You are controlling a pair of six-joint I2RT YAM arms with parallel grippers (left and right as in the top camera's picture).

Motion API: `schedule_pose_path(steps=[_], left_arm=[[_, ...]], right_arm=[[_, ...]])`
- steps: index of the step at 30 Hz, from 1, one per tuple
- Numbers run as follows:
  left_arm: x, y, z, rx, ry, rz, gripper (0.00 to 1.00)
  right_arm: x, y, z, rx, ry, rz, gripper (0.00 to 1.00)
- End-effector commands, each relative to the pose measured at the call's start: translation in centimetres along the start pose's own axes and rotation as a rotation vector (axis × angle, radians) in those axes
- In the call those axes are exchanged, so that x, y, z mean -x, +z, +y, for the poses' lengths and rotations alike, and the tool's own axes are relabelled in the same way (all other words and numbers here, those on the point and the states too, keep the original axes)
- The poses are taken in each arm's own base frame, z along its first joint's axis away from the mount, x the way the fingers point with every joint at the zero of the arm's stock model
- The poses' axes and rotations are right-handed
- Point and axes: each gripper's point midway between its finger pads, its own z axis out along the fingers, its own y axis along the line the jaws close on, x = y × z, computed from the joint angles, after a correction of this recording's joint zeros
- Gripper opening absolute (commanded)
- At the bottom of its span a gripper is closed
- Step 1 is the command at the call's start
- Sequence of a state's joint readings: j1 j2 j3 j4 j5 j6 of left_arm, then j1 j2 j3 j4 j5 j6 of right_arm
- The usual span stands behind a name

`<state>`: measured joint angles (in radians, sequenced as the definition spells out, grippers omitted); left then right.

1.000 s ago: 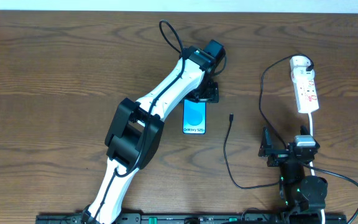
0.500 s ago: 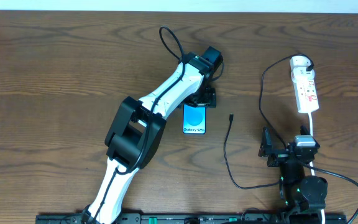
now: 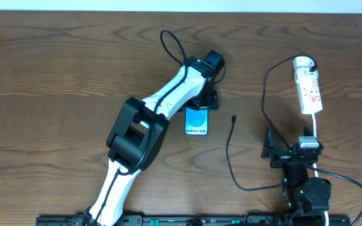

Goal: Plug charger to phone and switch on socket
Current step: 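Lower the left gripper and close it on the phone's top edge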

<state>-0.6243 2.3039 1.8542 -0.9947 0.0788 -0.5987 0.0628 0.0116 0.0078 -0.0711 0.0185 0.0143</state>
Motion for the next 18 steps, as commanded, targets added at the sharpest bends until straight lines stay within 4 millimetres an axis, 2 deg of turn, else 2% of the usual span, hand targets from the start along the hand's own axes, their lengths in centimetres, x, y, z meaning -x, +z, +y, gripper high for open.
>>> schedule_pose_path(steps=[1, 5, 9, 18], left_arm=[[-0.45, 0.92, 0.14, 0.023, 0.0, 0.009, 0.91], [-0.71, 0.95, -0.45, 0.027, 0.019, -0.003, 0.91], [-0.37, 0.99, 0.18, 0.08, 0.022, -0.041, 0.92], [-0.39, 1.04, 0.23, 0.082, 0.02, -0.041, 0.91]], right_arm=[[-0.06, -0.02, -0.16, -0.008, -0.009, 0.0, 0.99], [-0.06, -0.02, -0.16, -0.008, -0.009, 0.0, 0.99], [-0.06, -0.02, -0.16, -0.008, -0.009, 0.0, 0.99], [-0.07, -0.02, -0.16, -0.008, -0.009, 0.0, 0.99]])
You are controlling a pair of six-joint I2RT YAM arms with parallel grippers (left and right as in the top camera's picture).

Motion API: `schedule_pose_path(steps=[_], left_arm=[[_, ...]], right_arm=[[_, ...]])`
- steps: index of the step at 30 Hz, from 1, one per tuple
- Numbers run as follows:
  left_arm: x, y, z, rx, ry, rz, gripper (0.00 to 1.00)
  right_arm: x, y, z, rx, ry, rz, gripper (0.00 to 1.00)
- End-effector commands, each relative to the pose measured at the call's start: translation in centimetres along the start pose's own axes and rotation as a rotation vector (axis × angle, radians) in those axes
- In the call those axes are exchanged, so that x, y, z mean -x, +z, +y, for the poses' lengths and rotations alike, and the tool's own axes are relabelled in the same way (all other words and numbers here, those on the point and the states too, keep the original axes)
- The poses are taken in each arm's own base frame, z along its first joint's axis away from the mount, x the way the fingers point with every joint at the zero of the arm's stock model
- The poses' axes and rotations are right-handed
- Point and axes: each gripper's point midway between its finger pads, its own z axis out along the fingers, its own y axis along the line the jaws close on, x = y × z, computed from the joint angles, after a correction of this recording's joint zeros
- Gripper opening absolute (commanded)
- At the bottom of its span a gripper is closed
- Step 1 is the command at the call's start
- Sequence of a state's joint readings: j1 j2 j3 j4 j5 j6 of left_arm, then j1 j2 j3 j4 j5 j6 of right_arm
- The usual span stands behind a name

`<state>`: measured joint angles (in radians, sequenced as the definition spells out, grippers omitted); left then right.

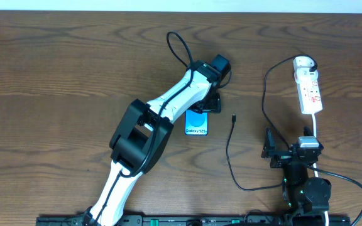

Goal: Plug charger to phone and switch on socket
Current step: 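Lower the left gripper and close it on the phone's top edge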

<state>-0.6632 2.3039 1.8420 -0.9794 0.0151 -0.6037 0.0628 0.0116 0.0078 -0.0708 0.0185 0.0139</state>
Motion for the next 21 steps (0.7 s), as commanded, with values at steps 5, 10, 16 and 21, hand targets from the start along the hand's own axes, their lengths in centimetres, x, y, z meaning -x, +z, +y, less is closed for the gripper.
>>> schedule_pose_path(steps=[5, 10, 16, 21], left_arm=[[-0.2, 1.0, 0.8, 0.039, -0.028, 0.004, 0.92], [-0.8, 2.1, 1.3, 0.049, -0.031, 0.017, 0.91], [-1.5, 3.4, 1.7, 0.054, -0.031, 0.028, 0.92], [-1.5, 3.5, 1.7, 0.053, -0.03, 0.028, 0.92]], right_arm=[[-0.1, 0.0, -0.2, -0.008, -0.008, 0.0, 0.99], [-0.1, 0.0, -0.2, -0.008, -0.008, 0.0, 0.99], [-0.1, 0.0, -0.2, -0.008, -0.008, 0.0, 0.99], [-0.1, 0.0, -0.2, -0.008, -0.008, 0.0, 0.99]])
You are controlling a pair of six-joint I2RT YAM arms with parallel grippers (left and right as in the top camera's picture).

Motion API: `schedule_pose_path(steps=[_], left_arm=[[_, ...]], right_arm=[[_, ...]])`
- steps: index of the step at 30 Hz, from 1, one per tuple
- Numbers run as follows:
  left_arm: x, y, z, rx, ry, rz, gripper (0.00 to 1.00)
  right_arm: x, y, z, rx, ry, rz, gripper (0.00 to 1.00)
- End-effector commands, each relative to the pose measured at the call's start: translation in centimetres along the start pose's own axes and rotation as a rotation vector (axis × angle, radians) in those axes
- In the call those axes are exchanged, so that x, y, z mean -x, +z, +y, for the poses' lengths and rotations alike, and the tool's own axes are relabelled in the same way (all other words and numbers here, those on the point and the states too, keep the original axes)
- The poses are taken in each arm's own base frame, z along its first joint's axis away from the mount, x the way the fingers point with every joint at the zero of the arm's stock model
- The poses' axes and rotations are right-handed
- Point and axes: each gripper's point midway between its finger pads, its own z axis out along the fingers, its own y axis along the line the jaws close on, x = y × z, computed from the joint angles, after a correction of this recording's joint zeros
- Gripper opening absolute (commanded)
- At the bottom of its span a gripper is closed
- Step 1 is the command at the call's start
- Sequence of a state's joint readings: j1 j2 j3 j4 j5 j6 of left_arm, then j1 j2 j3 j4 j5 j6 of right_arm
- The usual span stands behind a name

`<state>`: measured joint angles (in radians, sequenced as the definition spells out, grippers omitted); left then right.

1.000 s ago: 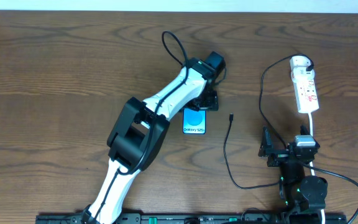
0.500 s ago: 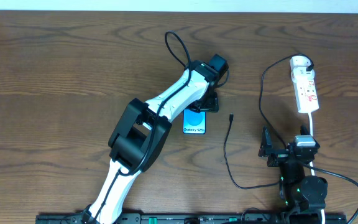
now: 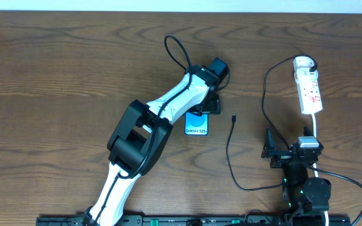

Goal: Plug charger to phone and switch on socket
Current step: 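Lower the left gripper and close it on the phone's top edge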

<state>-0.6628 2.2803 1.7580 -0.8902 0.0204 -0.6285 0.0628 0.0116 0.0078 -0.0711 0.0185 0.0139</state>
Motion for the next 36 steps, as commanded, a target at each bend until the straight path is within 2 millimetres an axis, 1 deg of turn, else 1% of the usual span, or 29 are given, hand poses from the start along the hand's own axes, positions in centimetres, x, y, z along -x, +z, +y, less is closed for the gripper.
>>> schedule_pose_path(steps=[1, 7, 11, 23, 26, 28, 36], left_arm=[[-1.3, 2.4, 1.8, 0.077, -0.003, 0.046, 0.91], [-2.5, 2.2, 2.7, 0.116, 0.0, 0.094, 0.92], [-2.9, 2.1, 3.1, 0.129, 0.005, 0.11, 0.91], [-2.8, 2.1, 3.0, 0.127, 0.005, 0.108, 0.91], [-2.8, 2.1, 3.0, 0.127, 0.005, 0.107, 0.9], [-2.8, 2.1, 3.0, 0.127, 0.005, 0.107, 0.87], [-2.6, 2.1, 2.9, 0.122, 0.004, 0.1, 0.85]], right_arm=[[-0.1, 0.0, -0.2, -0.008, -0.008, 0.0, 0.99], [-0.1, 0.0, -0.2, -0.008, -0.008, 0.0, 0.99], [-0.1, 0.0, -0.2, -0.008, -0.008, 0.001, 0.99], [-0.1, 0.0, -0.2, -0.008, -0.008, 0.001, 0.99], [-0.1, 0.0, -0.2, -0.008, -0.008, 0.001, 0.99], [-0.1, 0.0, -0.2, -0.008, -0.008, 0.001, 0.99], [-0.1, 0.0, -0.2, -0.008, -0.008, 0.001, 0.99]])
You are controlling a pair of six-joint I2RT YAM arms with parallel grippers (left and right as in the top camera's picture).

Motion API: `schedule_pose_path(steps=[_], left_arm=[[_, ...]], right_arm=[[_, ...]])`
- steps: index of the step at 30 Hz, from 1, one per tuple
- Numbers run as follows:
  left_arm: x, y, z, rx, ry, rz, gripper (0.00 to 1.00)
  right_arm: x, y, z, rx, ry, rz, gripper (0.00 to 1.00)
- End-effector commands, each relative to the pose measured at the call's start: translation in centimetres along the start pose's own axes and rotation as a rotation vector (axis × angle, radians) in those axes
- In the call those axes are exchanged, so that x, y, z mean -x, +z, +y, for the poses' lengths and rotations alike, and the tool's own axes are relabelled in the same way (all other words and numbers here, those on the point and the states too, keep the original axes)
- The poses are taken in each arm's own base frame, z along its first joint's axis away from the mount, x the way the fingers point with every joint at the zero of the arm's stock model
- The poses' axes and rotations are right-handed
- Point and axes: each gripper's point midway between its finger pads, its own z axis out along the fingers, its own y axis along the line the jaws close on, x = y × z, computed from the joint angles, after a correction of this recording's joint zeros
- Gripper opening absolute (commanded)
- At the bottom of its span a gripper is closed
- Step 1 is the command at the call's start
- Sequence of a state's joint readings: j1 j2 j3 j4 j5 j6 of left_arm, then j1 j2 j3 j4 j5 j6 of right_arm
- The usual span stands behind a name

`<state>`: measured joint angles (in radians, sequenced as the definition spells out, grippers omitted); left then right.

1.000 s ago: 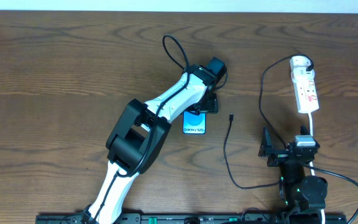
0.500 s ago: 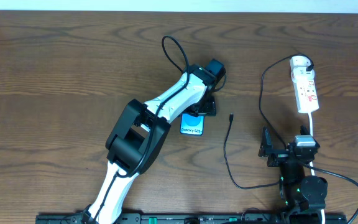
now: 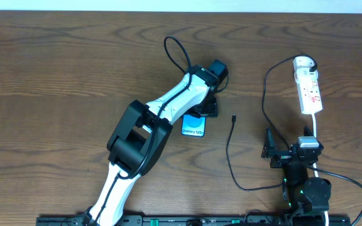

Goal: Plug charger to phone and switch on socket
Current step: 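Lower the left gripper and close it on the phone's top edge, then lift the phone upright with the left gripper and hold it up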

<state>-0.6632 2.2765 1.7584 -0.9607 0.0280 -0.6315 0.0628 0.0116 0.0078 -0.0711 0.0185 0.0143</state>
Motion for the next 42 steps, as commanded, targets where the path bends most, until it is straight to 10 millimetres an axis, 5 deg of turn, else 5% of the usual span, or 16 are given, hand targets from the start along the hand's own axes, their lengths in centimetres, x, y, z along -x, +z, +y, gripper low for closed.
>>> schedule_pose_path(steps=[1, 17, 23, 29, 34, 42], left_arm=[[-1.0, 2.5, 1.8, 0.083, 0.003, 0.041, 0.85], [-0.3, 2.6, 1.3, 0.061, 0.049, 0.013, 0.96], [-0.3, 2.6, 1.3, 0.061, 0.048, 0.013, 0.8], [-0.2, 2.3, 1.2, 0.058, 0.048, 0.008, 0.78], [0.4, 0.3, 0.9, 0.03, 0.044, -0.026, 0.78], [1.0, -6.1, 0.3, -0.063, 0.038, -0.118, 0.78]], right_arm=[[-0.1, 0.0, -0.2, -0.008, -0.009, 0.001, 0.99], [-0.1, 0.0, -0.2, -0.008, -0.009, 0.001, 0.99], [-0.1, 0.0, -0.2, -0.008, -0.009, 0.001, 0.99], [-0.1, 0.0, -0.2, -0.008, -0.009, 0.001, 0.99], [-0.1, 0.0, -0.2, -0.008, -0.009, 0.001, 0.99], [-0.1, 0.0, -0.2, -0.008, -0.009, 0.001, 0.99]])
